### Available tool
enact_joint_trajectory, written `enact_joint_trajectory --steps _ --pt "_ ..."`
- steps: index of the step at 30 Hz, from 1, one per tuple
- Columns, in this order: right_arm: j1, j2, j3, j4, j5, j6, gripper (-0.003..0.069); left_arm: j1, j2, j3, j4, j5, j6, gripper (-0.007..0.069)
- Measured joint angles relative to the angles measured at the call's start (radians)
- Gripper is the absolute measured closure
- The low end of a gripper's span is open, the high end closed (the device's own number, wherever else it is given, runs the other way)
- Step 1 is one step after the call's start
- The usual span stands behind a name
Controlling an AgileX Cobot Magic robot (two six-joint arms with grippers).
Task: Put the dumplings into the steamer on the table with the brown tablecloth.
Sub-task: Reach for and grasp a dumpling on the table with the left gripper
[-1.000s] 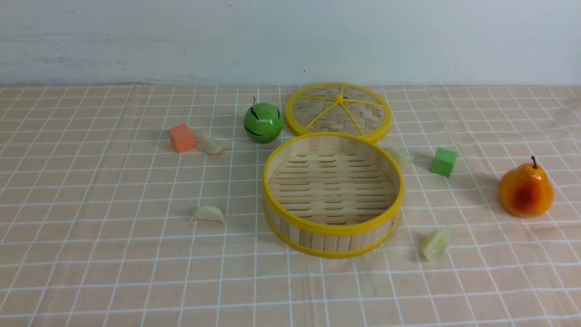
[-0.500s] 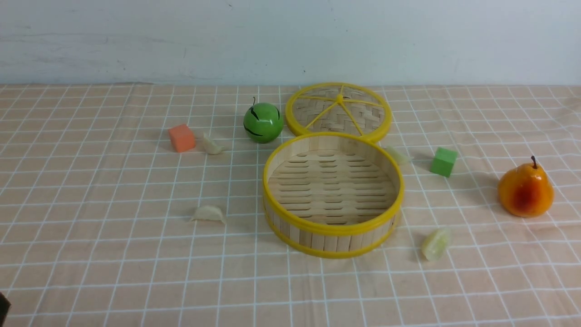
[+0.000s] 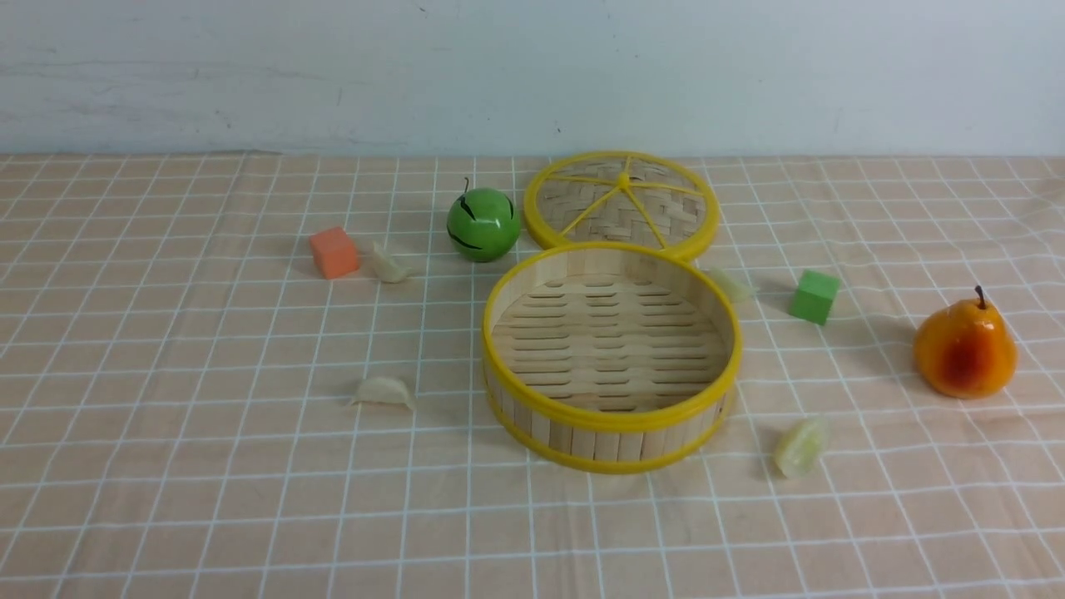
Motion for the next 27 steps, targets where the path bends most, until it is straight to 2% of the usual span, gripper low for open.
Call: enact_joint_trajectory --steps 2,3,4,5,7,8,9,12,16,18,23,25,27 --pt "0.000 0.000 -0.020 -0.010 0.007 0.007 0.0427 0.000 0.000 -0.042 0.008 -0.015 -0.075 0.0435" --pt "0.000 0.000 -0.020 -0.011 0.007 0.007 0.0427 0.000 0.000 -0.049 0.010 -0.011 -0.079 0.0440" --pt "0.000 0.000 -0.072 -0.018 0.016 0.007 0.0451 0.000 0.000 -0.134 0.023 0.037 -0.099 0.0505" --pt "0.000 0.001 -0.078 -0.019 0.018 0.007 0.0451 0.000 0.000 -0.145 0.025 0.044 -0.099 0.0505" --pt "0.000 0.029 -0.173 -0.031 0.054 0.007 0.0519 0.000 0.042 -0.301 0.056 0.155 -0.103 0.0611" --pt "0.000 0.033 -0.180 -0.032 0.058 0.007 0.0526 0.000 0.048 -0.313 0.059 0.164 -0.103 0.0624" --pt "0.000 0.066 -0.228 -0.036 0.098 0.005 0.0581 0.000 0.101 -0.401 0.078 0.220 -0.100 0.0638" --pt "0.000 0.160 -0.288 -0.063 0.214 -0.033 0.0666 0.000 0.233 -0.507 0.112 0.310 -0.081 0.0638" --pt "0.000 0.309 -0.292 -0.087 0.433 -0.099 0.0678 0.000 0.469 -0.556 0.117 0.374 -0.095 0.0638" --pt "0.000 0.334 -0.292 -0.086 0.455 -0.098 0.0678 0.000 0.511 -0.556 0.117 0.401 -0.118 0.0638" --pt "0.000 0.477 -0.292 -0.088 0.631 -0.063 0.0677 -0.001 0.767 -0.559 0.114 0.698 -0.290 0.0638" --pt "0.000 0.507 -0.292 -0.086 0.684 -0.047 0.0676 -0.013 0.809 -0.566 0.114 0.788 -0.297 0.0638" --pt "0.000 0.574 -0.292 -0.061 0.775 -0.026 0.0676 -0.053 0.883 -0.589 0.106 0.963 -0.246 0.0638"
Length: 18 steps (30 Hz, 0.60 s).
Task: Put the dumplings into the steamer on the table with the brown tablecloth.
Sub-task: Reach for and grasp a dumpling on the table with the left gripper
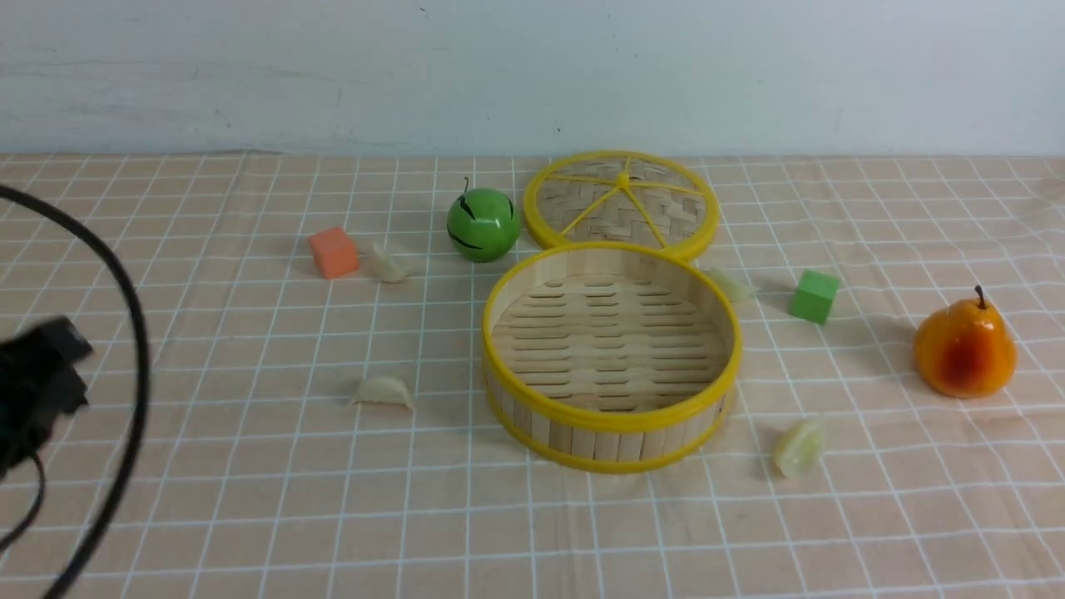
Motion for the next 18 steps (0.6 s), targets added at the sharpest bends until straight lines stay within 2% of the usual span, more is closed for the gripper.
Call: enact_joint_trajectory --steps 5,6,8,11,15,18 --pt "0.059 0.140 -0.070 0.091 0.073 -0.021 0.0676 -0.102 0.146 -0.059 -0.101 0.180 0.227 0.0638" --pt "0.069 0.153 -0.074 0.097 0.076 -0.025 0.0676 -0.106 0.152 -0.061 -0.108 0.185 0.238 0.0638" --pt "0.152 0.248 -0.133 0.138 0.113 -0.106 0.0674 -0.149 0.237 -0.101 -0.217 0.214 0.367 0.0638" --pt "0.264 0.369 -0.183 0.197 0.162 -0.195 0.0674 -0.161 0.333 -0.165 -0.341 0.224 0.506 0.0638" --pt "0.392 0.508 -0.235 0.286 0.201 -0.310 0.0671 -0.164 0.450 -0.295 -0.413 0.214 0.642 0.0638" --pt "0.470 0.595 -0.255 0.357 0.202 -0.368 0.0669 -0.164 0.529 -0.407 -0.418 0.180 0.675 0.0638"
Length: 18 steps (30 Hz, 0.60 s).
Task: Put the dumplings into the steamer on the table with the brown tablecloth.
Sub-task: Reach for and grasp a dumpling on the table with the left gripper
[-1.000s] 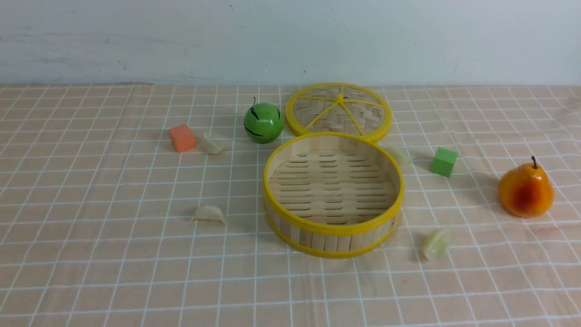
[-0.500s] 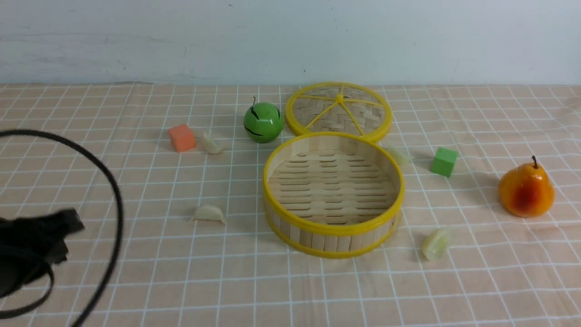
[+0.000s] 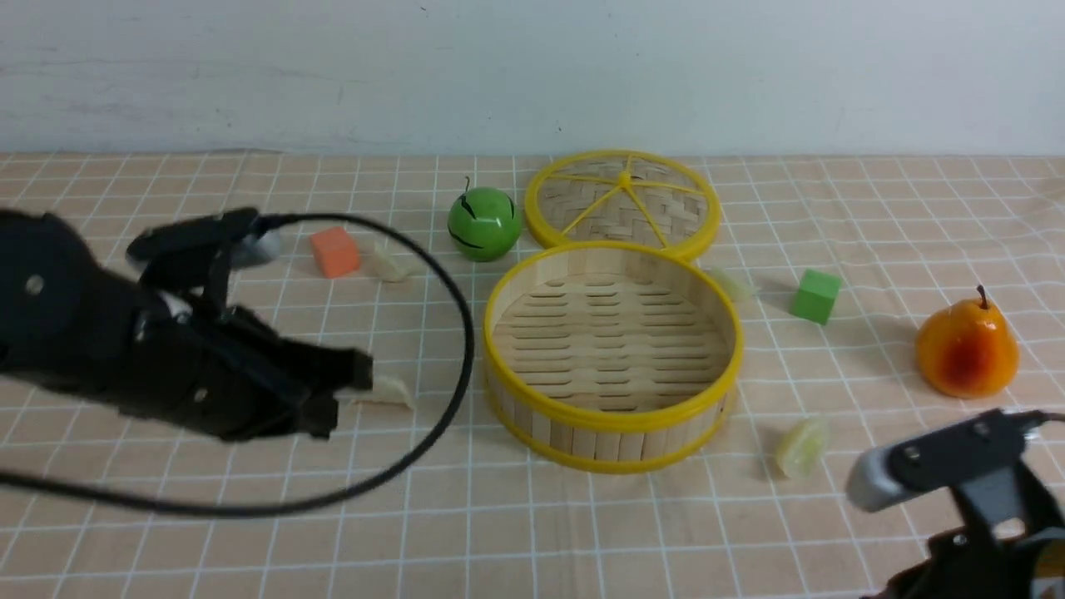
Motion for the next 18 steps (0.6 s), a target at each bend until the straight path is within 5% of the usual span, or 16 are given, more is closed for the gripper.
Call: enact_joint_trajectory --steps 6,12,18 --pt "0.086 0.092 -0.006 0.109 0.001 -0.080 0.0665 0.000 0.186 -0.223 0.047 -0.112 0.003 0.0582" --pt "0.113 0.100 -0.006 0.163 0.004 -0.214 0.0659 0.000 0.471 -0.474 0.220 -0.157 -0.066 0.0306" --pt "0.113 0.100 -0.011 0.169 -0.007 -0.247 0.0655 0.000 0.730 -0.768 0.439 -0.067 -0.344 0.0126"
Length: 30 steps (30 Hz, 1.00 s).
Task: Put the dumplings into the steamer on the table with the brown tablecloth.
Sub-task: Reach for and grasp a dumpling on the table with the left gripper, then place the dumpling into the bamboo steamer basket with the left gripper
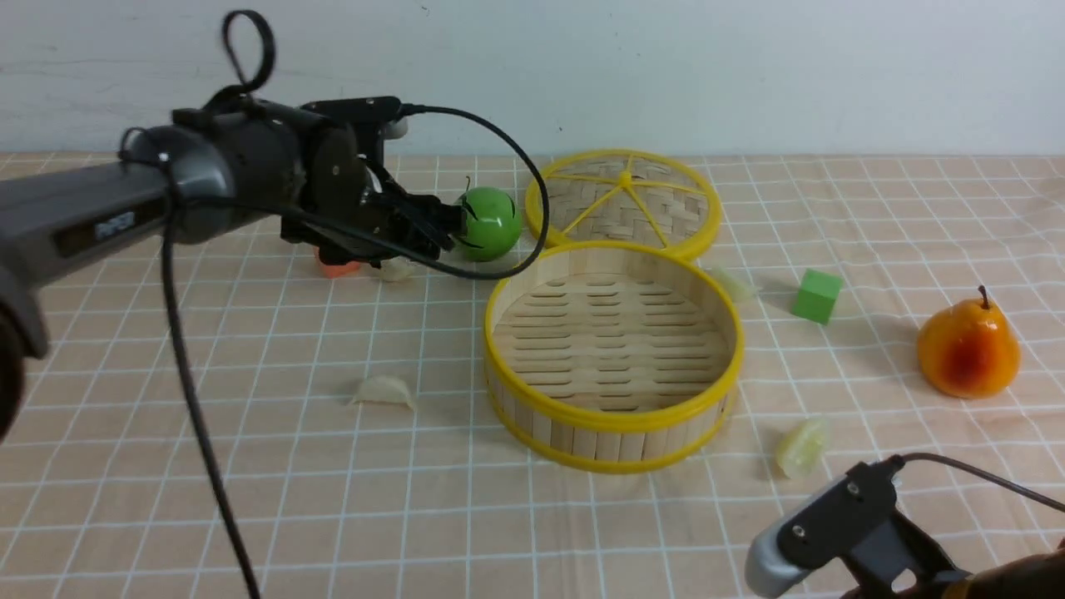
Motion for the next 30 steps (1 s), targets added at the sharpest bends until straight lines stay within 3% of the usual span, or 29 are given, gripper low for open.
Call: enact_joint_trajectory --steps 1,2,7,11,14,18,19,25,28,30 --pt "0.000 0.000 0.000 0.000 -0.001 0.000 0.0655 0.000 0.015 -0.021 0.015 0.009 -0.025 0.0122" --pt "0.000 0.000 0.000 0.000 -0.021 -0.004 0.0655 0.000 0.071 -0.108 0.072 0.054 -0.132 0.0112" --pt "0.000 0.018 -0.001 0.000 -0.061 -0.013 0.0648 0.000 0.207 -0.286 0.225 0.143 -0.335 0.0104" --pt "0.000 0.020 -0.001 0.000 -0.072 -0.017 0.0647 0.000 0.266 -0.343 0.247 0.164 -0.381 0.0108" --pt "0.000 0.020 -0.001 0.001 -0.086 -0.018 0.0643 0.000 0.313 -0.357 0.249 0.174 -0.407 0.0169" --pt "0.000 0.020 -0.001 0.004 -0.092 -0.018 0.0638 0.000 0.323 -0.361 0.259 0.184 -0.409 0.0307" --pt "0.000 0.020 -0.001 0.004 -0.093 -0.018 0.0638 0.000 0.323 -0.363 0.260 0.190 -0.409 0.0393" --pt "0.000 0.020 -0.001 0.005 -0.097 -0.018 0.0633 -0.006 0.285 -0.383 0.230 0.281 -0.311 0.0391" --pt "0.000 0.019 -0.008 0.005 -0.095 -0.018 0.0628 -0.022 0.214 -0.388 0.183 0.344 -0.203 0.0391" --pt "0.000 0.015 -0.038 -0.005 -0.044 -0.018 0.0627 -0.060 0.107 -0.397 0.110 0.398 -0.059 0.0391"
